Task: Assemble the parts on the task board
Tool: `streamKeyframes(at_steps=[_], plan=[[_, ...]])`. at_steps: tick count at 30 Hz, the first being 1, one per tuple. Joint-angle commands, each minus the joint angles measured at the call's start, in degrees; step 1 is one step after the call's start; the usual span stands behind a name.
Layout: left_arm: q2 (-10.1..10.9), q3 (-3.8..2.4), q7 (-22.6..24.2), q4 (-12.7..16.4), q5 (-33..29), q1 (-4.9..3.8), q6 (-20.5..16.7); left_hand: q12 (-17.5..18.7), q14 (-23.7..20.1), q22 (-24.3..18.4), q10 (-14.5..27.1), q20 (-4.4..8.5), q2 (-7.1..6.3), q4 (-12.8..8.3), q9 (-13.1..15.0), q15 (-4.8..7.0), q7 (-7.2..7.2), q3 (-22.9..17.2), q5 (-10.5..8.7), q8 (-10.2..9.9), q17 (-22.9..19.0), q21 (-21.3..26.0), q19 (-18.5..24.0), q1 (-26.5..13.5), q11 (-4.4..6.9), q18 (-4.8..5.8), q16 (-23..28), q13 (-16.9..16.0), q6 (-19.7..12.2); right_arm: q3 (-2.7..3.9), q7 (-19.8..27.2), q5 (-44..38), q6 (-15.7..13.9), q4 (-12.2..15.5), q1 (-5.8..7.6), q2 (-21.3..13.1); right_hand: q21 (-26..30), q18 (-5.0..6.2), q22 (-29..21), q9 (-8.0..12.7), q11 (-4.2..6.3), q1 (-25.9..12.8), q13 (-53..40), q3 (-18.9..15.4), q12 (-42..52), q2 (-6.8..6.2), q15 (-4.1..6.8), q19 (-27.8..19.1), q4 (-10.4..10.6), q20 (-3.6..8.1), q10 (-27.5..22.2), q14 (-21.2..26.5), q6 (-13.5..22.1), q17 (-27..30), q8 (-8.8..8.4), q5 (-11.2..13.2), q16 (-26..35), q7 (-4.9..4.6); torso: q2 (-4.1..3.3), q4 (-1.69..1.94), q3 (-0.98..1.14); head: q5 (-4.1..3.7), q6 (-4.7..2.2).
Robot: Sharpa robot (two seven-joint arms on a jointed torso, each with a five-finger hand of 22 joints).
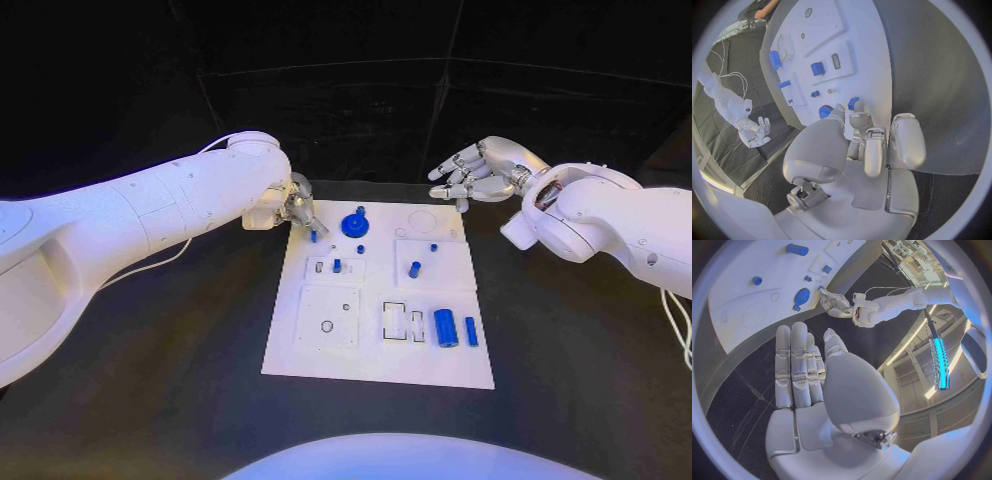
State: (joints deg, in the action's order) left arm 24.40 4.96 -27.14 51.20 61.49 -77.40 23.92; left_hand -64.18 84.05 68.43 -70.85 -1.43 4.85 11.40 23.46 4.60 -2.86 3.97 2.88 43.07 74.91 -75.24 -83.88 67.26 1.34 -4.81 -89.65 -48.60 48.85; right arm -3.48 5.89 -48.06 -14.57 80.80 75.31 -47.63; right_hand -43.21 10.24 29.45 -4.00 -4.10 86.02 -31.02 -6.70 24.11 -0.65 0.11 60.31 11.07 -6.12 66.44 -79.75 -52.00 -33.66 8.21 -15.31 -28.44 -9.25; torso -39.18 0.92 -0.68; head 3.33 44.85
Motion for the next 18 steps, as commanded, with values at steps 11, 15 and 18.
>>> streamKeyframes(at_steps=[11,15,18], plan=[[0.22,-0.01,0.43,0.17,-0.19,0.04,0.99,0.15,5.95,-0.04,-0.07,0.85,3.07,-5.47,0.00,1.02,0.75,-5.29,-0.04,0.11,15.09,-0.16,-0.11,7.13,0.70,0.39,-0.35,0.24,-0.36,0.04,0.46,-0.06,0.52,-0.26,0.11,0.23,0.40,0.26,-0.09,0.00,-0.01,-0.12,-0.11,-0.19,-0.36,0.25,0.06,0.53,0.27,0.02,0.13,-0.52,0.15,-0.13,0.38,-0.32,0.48,0.05,0.00,0.01,0.00,0.16,0.11],[0.28,-0.01,0.83,0.23,-0.19,0.07,0.78,0.34,5.95,-0.09,-0.01,0.99,4.55,-7.33,-0.17,1.12,0.80,-8.55,-0.04,-0.18,15.09,-0.08,-0.09,9.07,0.77,0.39,-0.35,0.32,-0.88,0.04,0.47,-0.06,0.58,-0.36,0.11,0.29,0.43,0.27,-0.11,0.00,0.00,-0.04,-0.12,-0.17,-0.36,0.28,0.07,0.54,0.25,0.02,0.11,-0.53,0.16,-0.16,0.38,-0.36,0.52,0.05,0.01,0.00,-0.01,0.18,0.18],[0.37,-0.01,1.11,0.34,-0.28,0.08,0.49,0.47,5.95,-0.16,0.01,1.02,4.85,-8.36,-0.17,1.08,0.68,-10.54,-0.04,-0.19,15.09,0.00,-0.06,9.62,0.68,0.38,-0.35,0.39,-1.11,0.04,0.47,-0.06,0.59,-0.40,0.11,0.29,0.43,0.27,-0.11,0.00,0.00,-0.04,-0.12,-0.17,-0.36,0.28,0.07,0.54,0.25,0.02,0.11,-0.53,0.16,-0.16,0.38,-0.36,0.52,0.05,0.01,0.00,0.01,0.18,0.18]])
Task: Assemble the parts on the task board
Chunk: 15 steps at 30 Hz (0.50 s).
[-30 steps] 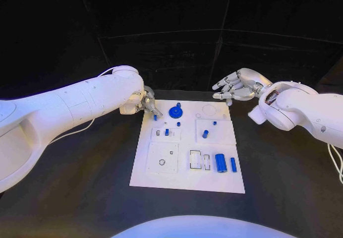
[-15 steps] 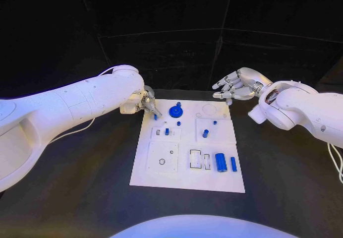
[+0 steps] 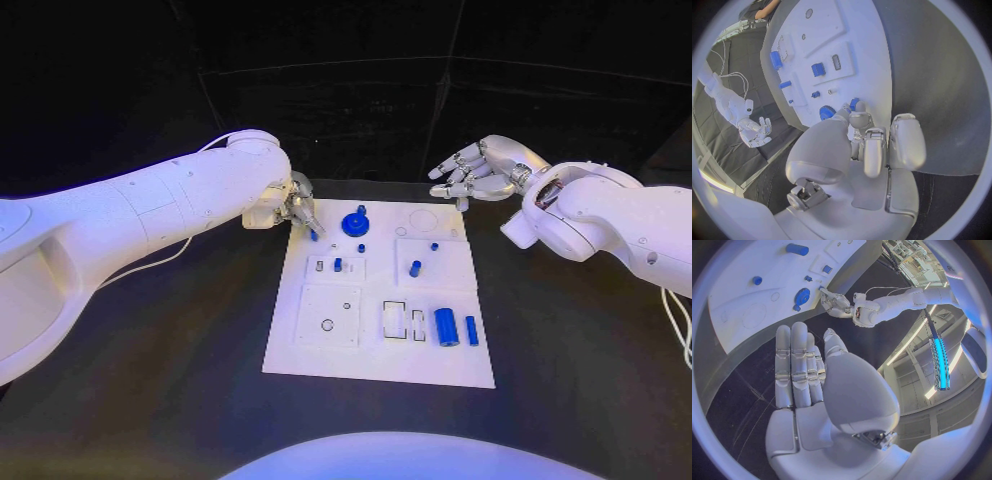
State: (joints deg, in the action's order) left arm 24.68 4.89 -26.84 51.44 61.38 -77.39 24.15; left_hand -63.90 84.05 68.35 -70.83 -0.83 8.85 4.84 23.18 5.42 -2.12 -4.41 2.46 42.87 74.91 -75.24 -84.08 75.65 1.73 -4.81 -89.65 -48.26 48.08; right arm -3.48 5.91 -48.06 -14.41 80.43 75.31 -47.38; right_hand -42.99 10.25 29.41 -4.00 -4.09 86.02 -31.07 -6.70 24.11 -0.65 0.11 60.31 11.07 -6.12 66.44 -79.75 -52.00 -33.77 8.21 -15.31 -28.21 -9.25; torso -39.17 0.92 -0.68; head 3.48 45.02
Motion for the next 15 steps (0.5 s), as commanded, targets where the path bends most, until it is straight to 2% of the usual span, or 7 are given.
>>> streamKeyframes(at_steps=[1,6,7,11,15], plan=[[0.09,0.06,0.81,0.10,-0.16,0.07,0.26,0.19,5.95,-0.08,-0.01,0.42,0.85,-1.79,0.11,0.26,-0.05,-2.16,0.38,0.00,15.09,0.00,0.13,1.24,0.30,0.38,-0.35,0.05,-0.35,0.04,0.45,-0.06,0.43,-0.03,0.12,0.04,0.21,0.26,-0.07,0.00,0.00,-0.04,-0.08,-0.17,-0.36,0.28,0.06,0.54,0.25,0.02,0.11,-0.53,0.16,-0.05,0.38,-0.36,0.29,0.05,0.01,-0.01,0.01,0.03,0.01],[0.09,0.06,0.81,0.10,-0.16,0.07,0.26,0.19,5.95,-0.08,-0.01,0.42,0.85,-1.79,0.11,0.26,-0.05,-2.16,0.38,0.00,15.09,0.00,0.13,1.24,0.30,0.38,-0.35,0.05,-0.35,0.04,0.45,-0.06,0.43,-0.03,0.12,0.04,0.21,0.26,-0.07,0.00,0.00,-0.04,-0.08,-0.17,-0.36,0.28,0.06,0.54,0.25,0.02,0.11,-0.53,0.16,-0.05,0.38,-0.36,0.29,0.05,0.01,-0.01,0.01,0.03,0.01],[0.54,0.05,0.85,0.68,-0.71,0.07,-0.48,0.56,5.95,-0.47,-0.20,0.15,-1.48,-4.59,0.70,0.03,-0.47,-11.63,0.28,0.83,15.09,0.47,0.21,-2.27,0.03,0.31,-0.35,0.49,-0.77,0.04,0.43,-0.06,0.44,-0.07,0.12,0.04,0.21,0.26,-0.07,0.00,0.00,-0.04,-0.08,-0.17,-0.36,0.28,0.06,0.54,0.25,0.02,0.11,-0.53,0.16,-0.05,0.38,-0.36,0.29,0.05,0.05,0.06,0.02,0.05,0.03],[3.31,0.01,0.71,4.66,-3.26,0.00,-3.98,0.62,5.95,-0.62,-0.37,0.19,-2.75,-5.37,1.07,-0.06,-0.44,-16.16,0.23,1.38,15.09,0.67,0.21,-4.64,0.05,0.24,-0.35,0.66,-0.78,0.04,0.32,-0.06,0.47,-0.21,0.12,-0.03,0.24,0.26,-0.08,0.00,0.00,0.02,-0.08,-0.16,-0.36,0.30,0.07,0.55,0.23,0.02,0.10,-0.53,0.17,-0.07,0.39,-0.38,0.33,0.05,0.06,0.16,0.09,0.14,0.09],[5.70,0.00,0.53,8.52,-4.21,-0.06,-6.66,0.63,5.95,-0.62,-0.49,0.16,-3.86,-5.95,1.35,-0.06,-0.36,-19.08,0.30,1.79,15.09,0.73,0.18,-6.19,0.09,0.25,-0.35,0.77,-0.82,0.03,0.29,-0.06,0.49,-0.34,0.12,-0.03,0.24,0.26,-0.08,0.00,0.00,0.02,-0.08,-0.16,-0.36,0.30,0.07,0.55,0.23,0.02,0.10,-0.53,0.17,-0.07,0.39,-0.38,0.33,0.05,0.06,0.13,0.01,0.34,-0.01]])
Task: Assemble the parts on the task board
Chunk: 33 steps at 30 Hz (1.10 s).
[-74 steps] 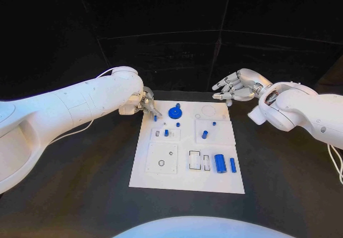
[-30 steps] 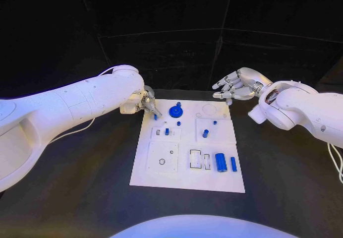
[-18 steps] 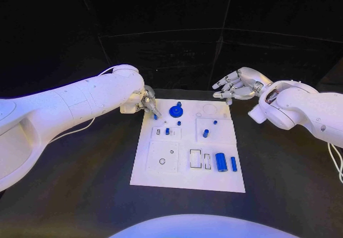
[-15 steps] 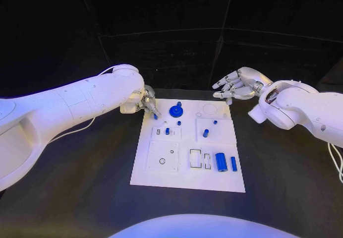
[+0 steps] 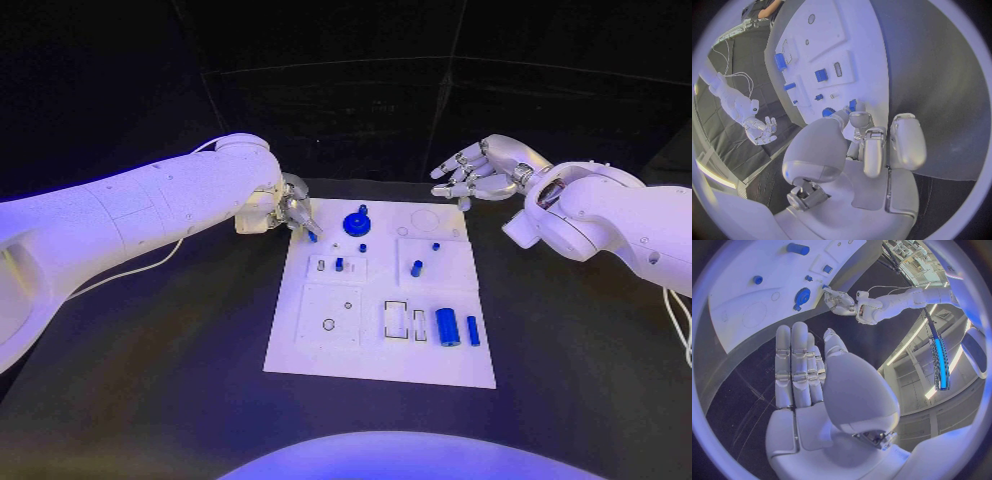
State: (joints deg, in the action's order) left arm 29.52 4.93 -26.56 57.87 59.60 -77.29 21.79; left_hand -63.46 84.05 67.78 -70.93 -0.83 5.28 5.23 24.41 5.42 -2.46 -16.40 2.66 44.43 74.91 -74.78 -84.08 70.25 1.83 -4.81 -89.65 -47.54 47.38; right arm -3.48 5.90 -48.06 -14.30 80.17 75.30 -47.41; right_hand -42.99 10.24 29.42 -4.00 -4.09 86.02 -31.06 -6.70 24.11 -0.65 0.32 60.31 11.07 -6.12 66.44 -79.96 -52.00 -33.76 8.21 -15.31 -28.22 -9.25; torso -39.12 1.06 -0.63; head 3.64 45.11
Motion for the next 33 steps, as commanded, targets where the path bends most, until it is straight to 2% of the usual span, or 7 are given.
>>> streamKeyframes(at_steps=[1,4,8,10,16,27,33], plan=[[1.37,-0.05,0.22,2.93,-2.54,-0.16,-4.92,0.16,5.95,-0.06,-0.47,0.16,-0.73,-6.55,0.24,-0.03,0.04,-8.37,0.13,0.42,15.09,0.32,0.17,-1.48,-0.08,0.25,-0.35,0.06,-0.12,0.03,0.29,-0.06,0.38,-0.10,0.12,-0.01,0.24,0.27,-0.09,0.00,0.00,0.02,-0.09,-0.16,-0.36,0.30,-0.14,0.55,0.23,0.02,0.10,-0.33,0.17,-0.08,0.39,-0.38,0.34,0.06,0.02,0.02,-0.04,0.17,-0.09],[3.35,-0.04,-0.14,6.26,-2.75,-0.16,-7.35,0.06,5.95,-0.05,-0.70,0.17,-1.67,-7.05,0.51,0.02,0.05,-11.00,0.17,0.84,15.09,0.37,0.13,-2.78,0.03,0.25,-0.35,0.00,-0.11,0.03,0.29,-0.06,0.39,-0.18,0.12,-0.02,0.25,0.27,-0.10,0.00,-0.01,0.02,-0.09,-0.18,-0.37,0.30,-0.14,0.55,0.25,0.02,0.09,-0.33,0.17,-0.09,0.39,-0.38,0.36,0.05,-0.05,-0.12,-0.09,0.41,-0.14],[5.69,-0.03,-0.65,10.38,-2.34,-0.08,-10.21,-0.09,5.95,-0.12,-0.94,0.22,-2.30,-7.50,0.70,0.05,0.10,-12.99,0.13,1.15,15.09,0.47,0.11,-3.61,0.06,0.22,-0.35,-0.12,-0.15,0.03,0.30,-0.06,0.39,-0.26,0.12,-0.06,0.26,0.27,-0.10,0.00,-0.01,0.02,-0.10,-0.18,-0.37,0.30,-0.14,0.55,0.25,0.02,0.09,-0.33,0.17,-0.10,0.39,-0.38,0.37,0.05,-0.03,-0.03,-0.13,0.44,-0.08],[6.53,-0.02,-0.72,11.88,-2.24,-0.01,-11.24,-0.08,5.95,-0.14,-0.99,0.24,-2.51,-7.65,0.77,0.06,0.11,-13.63,0.14,1.25,15.09,0.49,0.10,-3.87,0.08,0.22,-0.35,-0.09,-0.16,0.03,0.31,-0.06,0.40,-0.27,0.12,-0.07,0.26,0.27,-0.10,0.00,-0.01,0.02,-0.10,-0.18,-0.37,0.30,-0.14,0.55,0.25,0.02,0.09,-0.33,0.17,-0.10,0.39,-0.38,0.37,0.05,-0.07,-0.07,-0.08,0.63,-0.13],[8.99,0.01,-0.03,16.58,-1.66,0.57,-14.45,-0.04,5.95,-0.16,-1.04,0.25,-3.13,-7.93,0.89,0.08,0.14,-14.70,0.13,1.45,15.09,0.54,0.08,-4.36,0.10,0.21,-0.35,0.02,-0.20,0.02,0.35,-0.06,0.42,-0.34,0.11,-0.06,0.26,0.27,-0.10,0.00,-0.01,0.02,-0.10,-0.18,-0.37,0.30,-0.14,0.55,0.25,0.02,0.09,-0.33,0.17,-0.10,0.39,-0.38,0.37,0.05,-0.03,-0.10,-0.16,0.71,0.01],[10.48,0.07,0.75,19.60,2.96,2.36,-15.16,0.04,5.95,0.06,-1.18,0.28,-4.99,-9.11,1.01,0.12,0.23,-16.40,0.13,1.64,15.09,0.45,0.01,-4.15,0.19,0.26,-0.35,0.15,-0.33,0.02,0.40,-0.06,0.47,-0.41,0.10,-0.08,0.29,0.27,-0.12,0.00,-0.02,0.03,-0.11,-0.19,-0.37,0.37,-0.15,0.56,0.29,0.02,0.08,-0.34,0.19,-0.13,0.40,-0.40,0.43,0.04,-0.06,-0.19,-0.10,0.85,0.12],[10.80,0.08,0.40,20.16,3.68,2.66,-14.12,0.09,5.95,0.10,-1.22,0.28,-5.20,-9.32,1.01,0.12,0.23,-16.81,0.15,1.65,15.09,0.44,0.00,-4.01,0.20,0.27,-0.35,0.23,-0.29,0.02,0.41,-0.06,0.47,-0.41,0.10,-0.11,0.29,0.27,-0.12,0.00,-0.02,0.03,-0.11,-0.19,-0.37,0.37,-0.15,0.56,0.29,0.02,0.08,-0.34,0.19,-0.13,0.40,-0.40,0.43,0.04,-0.09,-0.18,-0.07,0.92,0.21]])
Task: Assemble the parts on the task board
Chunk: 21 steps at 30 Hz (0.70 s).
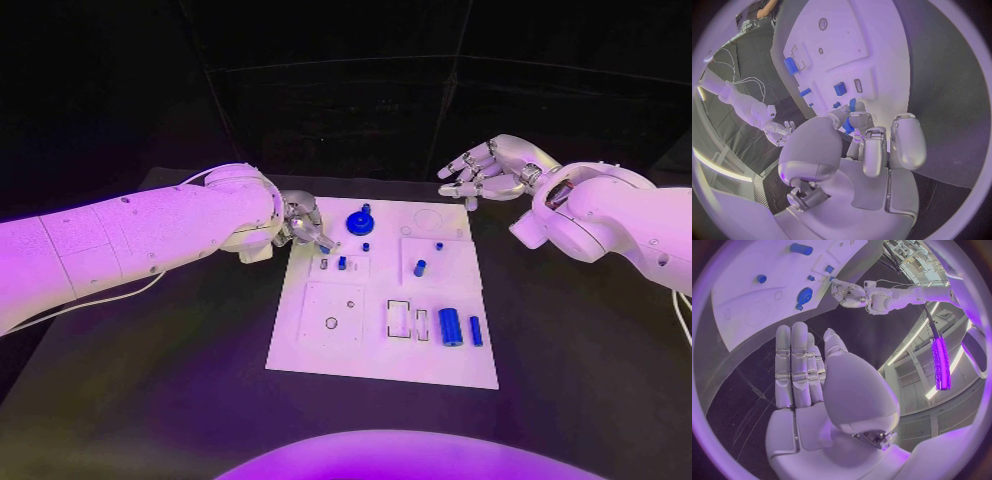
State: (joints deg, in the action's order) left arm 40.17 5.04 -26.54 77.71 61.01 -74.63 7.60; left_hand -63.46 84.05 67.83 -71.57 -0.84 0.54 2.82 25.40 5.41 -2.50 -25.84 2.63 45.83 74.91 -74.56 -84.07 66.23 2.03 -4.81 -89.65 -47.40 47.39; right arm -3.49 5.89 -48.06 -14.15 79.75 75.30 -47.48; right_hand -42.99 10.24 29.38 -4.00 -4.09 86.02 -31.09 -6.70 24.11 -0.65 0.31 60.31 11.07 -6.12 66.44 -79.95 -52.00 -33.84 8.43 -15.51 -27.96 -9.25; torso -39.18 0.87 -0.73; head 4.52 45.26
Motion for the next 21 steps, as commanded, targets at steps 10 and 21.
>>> streamKeyframes(at_steps=[10,21], plan=[[0.81,0.01,-0.43,1.51,2.53,0.39,2.45,0.06,5.95,0.09,-0.66,0.28,-0.53,-7.01,0.02,0.11,0.26,-7.62,0.19,0.26,15.09,0.20,-0.02,0.08,-0.01,0.28,-0.35,0.04,-0.26,0.02,0.47,-0.06,0.36,-0.01,0.10,-0.01,0.29,0.26,-0.09,0.00,-0.02,0.03,-0.08,-0.19,-0.37,0.37,-0.15,0.56,0.30,0.01,0.08,-0.34,0.19,-0.06,0.18,-0.20,0.17,0.04,-0.02,0.03,0.02,0.06,0.21],[0.96,0.05,-0.95,1.84,2.55,0.68,4.96,0.02,5.95,0.08,-0.73,0.27,-0.62,-7.12,0.02,0.10,0.25,-7.86,0.20,0.27,15.09,0.21,-0.01,0.13,-0.02,0.28,-0.35,-0.01,-0.21,0.02,0.50,-0.06,0.39,-0.01,0.10,0.00,0.29,0.26,-0.09,0.00,-0.02,0.03,-0.08,-0.19,-0.37,0.37,-0.15,0.56,0.30,0.01,0.08,-0.34,0.19,-0.06,0.18,-0.20,0.17,0.04,-0.02,-0.02,0.07,0.24,0.35]])
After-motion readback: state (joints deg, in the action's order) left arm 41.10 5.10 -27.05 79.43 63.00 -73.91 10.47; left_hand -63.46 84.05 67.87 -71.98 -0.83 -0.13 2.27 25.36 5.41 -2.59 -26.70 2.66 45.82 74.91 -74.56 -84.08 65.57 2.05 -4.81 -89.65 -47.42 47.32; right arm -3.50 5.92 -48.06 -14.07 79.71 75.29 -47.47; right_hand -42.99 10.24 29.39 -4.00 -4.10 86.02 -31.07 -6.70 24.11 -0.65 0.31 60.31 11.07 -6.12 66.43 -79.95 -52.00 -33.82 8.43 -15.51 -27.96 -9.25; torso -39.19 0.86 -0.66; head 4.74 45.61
